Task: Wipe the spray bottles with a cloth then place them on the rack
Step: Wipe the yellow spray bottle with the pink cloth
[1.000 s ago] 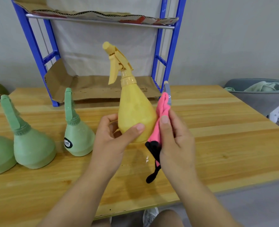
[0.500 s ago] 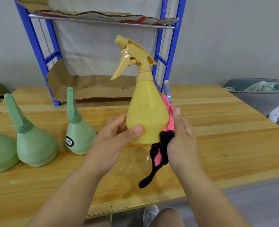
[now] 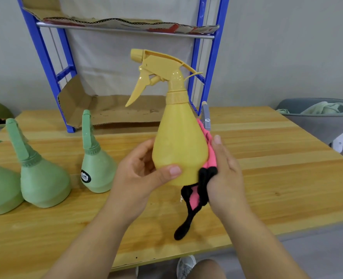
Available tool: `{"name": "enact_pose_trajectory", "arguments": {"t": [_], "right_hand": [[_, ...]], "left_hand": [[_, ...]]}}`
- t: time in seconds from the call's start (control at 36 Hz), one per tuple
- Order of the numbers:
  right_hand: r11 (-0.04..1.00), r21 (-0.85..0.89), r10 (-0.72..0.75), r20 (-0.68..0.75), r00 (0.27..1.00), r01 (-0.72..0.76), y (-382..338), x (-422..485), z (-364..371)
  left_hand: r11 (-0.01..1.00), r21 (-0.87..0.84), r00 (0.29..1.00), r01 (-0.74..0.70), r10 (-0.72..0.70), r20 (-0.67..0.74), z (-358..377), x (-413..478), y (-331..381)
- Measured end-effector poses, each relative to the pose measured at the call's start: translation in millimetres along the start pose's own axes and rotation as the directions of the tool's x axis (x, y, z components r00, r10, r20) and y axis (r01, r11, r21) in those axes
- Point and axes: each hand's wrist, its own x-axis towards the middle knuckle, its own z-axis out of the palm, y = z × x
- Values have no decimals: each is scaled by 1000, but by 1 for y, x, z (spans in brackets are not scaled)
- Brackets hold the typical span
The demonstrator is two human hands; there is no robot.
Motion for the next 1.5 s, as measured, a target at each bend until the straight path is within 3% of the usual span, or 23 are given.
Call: {"name": "enact_pose_trajectory", "arguments": {"t": [0.08, 0.17, 0.28, 0.39, 0.53, 0.61, 0.67, 0.72, 0.78, 0.94, 1.08, 1.19, 1.33, 1.42, 1.5], "right_hand": [[993, 31, 115, 17, 993, -116, -5, -1, -4], [989, 106, 102, -22, 994, -100, 0, -2, -1], [998, 57, 16, -15, 1000, -15, 9, -2, 4], [985, -64, -167, -92, 982, 161, 17, -2, 6], [937, -213, -295, -51, 954, 278, 15, -6, 10], [970, -122, -213, -25, 977, 208, 9, -4, 8], [999, 35, -32, -15, 999, 33, 5, -1, 3], [961, 203, 186, 26, 982, -187, 3, 1, 0], [942, 218, 255, 28, 966, -255, 4, 1, -2], [987, 135, 86, -17, 996, -83, 4, -3, -1], [994, 71, -70, -92, 993, 77, 7, -6, 8], [976, -87, -209, -126, 970, 199, 17, -5, 8], [882, -337, -375, -79, 924, 330, 21, -10, 12], [892, -303, -378, -90, 922, 336, 18, -10, 11], [974, -76, -220, -68, 973, 215, 5, -7, 4]], "left_hand": [[998, -17, 996, 60, -58, 66, -2, 2, 4], [994, 60, 992, 88, -93, 82, -3, 5, 7], [997, 9, 996, 79, -79, 37, -3, 4, 6], [999, -23, 999, 44, -44, -8, 0, 1, 4], [1000, 2, 1000, 9, -9, 5, 7, 1, 5], [1000, -18, 1000, 12, -12, -1, 2, 2, 6], [997, -61, 999, 38, -38, 2, -1, 1, 5], [990, -126, 998, 64, -65, -3, -2, 0, 4], [991, -120, 998, 61, -60, 14, -2, -1, 5], [995, 80, 996, 59, -63, 60, 1, 1, 14], [999, -16, 999, 32, -32, -30, 2, 1, 8], [999, -36, 999, 18, -19, -46, 4, -2, 9], [994, 109, 1000, -17, 18, -2, 10, -5, 7], [999, 50, 997, -15, 18, -69, 7, -5, 6], [1000, -15, 1000, -5, 5, -13, 1, -5, 7]]}}
